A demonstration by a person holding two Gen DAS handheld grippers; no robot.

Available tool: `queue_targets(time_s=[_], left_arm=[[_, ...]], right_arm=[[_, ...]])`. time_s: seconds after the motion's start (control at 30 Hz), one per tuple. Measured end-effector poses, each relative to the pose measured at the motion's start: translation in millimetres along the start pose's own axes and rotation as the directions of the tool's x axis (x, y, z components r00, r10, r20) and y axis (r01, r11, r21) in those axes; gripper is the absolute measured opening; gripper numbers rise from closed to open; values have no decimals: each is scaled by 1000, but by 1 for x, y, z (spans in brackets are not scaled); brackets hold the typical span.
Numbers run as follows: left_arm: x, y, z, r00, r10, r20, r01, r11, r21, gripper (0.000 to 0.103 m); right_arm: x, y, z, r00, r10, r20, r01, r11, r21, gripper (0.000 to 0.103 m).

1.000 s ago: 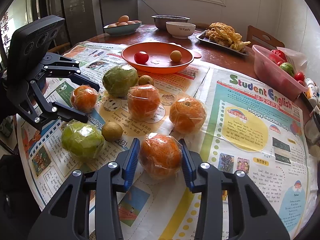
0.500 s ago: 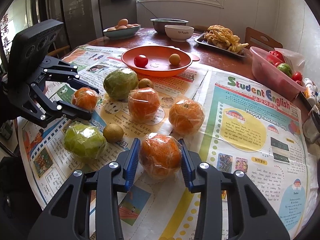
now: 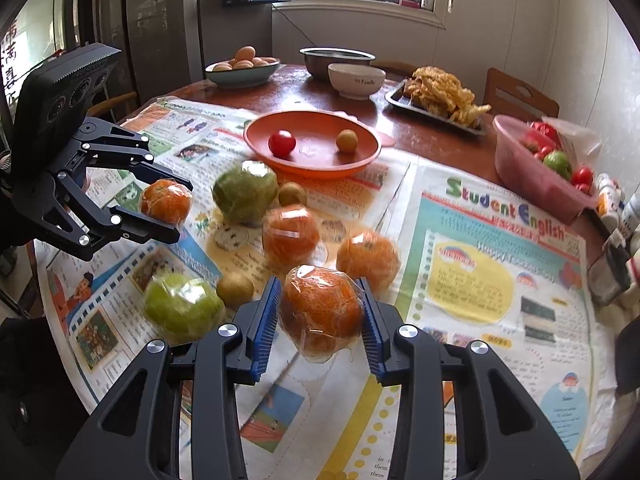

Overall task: Organize fruits
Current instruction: 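Close the right tool on a wrapped mandarin while the left tool grasps another wrapped mandarin, then carry both wrapped mandarins into the orange plate and open both tools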

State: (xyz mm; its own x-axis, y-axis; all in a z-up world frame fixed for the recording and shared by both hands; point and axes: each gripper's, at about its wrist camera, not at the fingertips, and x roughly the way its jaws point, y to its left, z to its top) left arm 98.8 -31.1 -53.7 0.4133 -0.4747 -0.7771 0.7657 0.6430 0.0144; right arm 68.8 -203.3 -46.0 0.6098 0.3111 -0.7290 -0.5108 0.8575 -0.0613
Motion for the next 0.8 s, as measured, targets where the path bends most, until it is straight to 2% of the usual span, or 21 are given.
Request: queue_targets(time_s=[0.4,0.6,0.8], left_arm=[[-17,24,23,998,40,48,-39,999,-20,38],[-12,52,39,997,50,55,-49,998,-24,38],[7,83,53,998,32,52,-30,999,-38,38]], right_arm=[[0,-7,55,999,6,48,-3,998,-55,37],[24,-22,88,999,32,40,-29,998,-63,37],[61,-31,110,998,60,4,-59,995,-79,37]])
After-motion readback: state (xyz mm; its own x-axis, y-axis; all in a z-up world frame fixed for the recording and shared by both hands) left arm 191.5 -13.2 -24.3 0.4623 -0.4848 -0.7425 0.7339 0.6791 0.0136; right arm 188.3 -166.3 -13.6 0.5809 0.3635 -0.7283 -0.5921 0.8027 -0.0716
